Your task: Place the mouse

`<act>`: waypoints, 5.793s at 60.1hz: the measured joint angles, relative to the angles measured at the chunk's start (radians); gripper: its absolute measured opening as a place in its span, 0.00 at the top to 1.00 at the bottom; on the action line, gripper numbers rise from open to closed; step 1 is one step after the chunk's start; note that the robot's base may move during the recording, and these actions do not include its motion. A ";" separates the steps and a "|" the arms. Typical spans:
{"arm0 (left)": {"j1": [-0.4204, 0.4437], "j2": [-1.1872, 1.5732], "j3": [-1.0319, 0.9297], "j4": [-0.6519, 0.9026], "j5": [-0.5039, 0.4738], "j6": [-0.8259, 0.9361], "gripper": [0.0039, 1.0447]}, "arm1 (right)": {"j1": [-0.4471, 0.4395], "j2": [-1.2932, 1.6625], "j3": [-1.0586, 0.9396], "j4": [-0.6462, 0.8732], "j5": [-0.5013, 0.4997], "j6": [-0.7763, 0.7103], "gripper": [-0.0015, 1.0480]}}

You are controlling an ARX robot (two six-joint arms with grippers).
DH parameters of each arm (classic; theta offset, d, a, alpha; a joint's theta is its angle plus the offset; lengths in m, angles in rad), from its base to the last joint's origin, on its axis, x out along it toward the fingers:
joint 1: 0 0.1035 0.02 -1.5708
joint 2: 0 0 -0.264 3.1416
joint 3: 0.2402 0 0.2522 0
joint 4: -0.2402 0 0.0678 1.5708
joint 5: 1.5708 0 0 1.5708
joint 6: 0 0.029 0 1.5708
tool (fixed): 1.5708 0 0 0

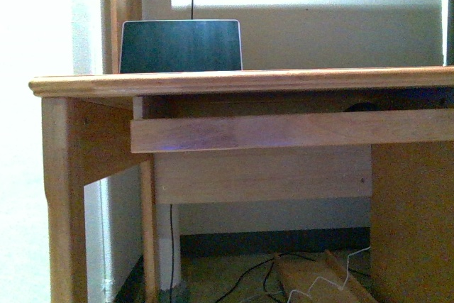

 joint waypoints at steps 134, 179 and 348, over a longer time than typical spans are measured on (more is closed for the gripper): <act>-0.102 2.005 0.768 1.142 0.413 1.358 0.07 | 0.000 0.000 0.000 0.000 0.002 0.000 0.07; -0.102 2.064 0.962 0.738 0.581 1.312 0.07 | 0.000 0.000 0.000 0.000 0.001 0.000 0.07; 0.000 0.233 0.000 0.240 0.000 0.013 0.98 | 0.109 1.468 0.824 0.027 0.209 -0.142 0.17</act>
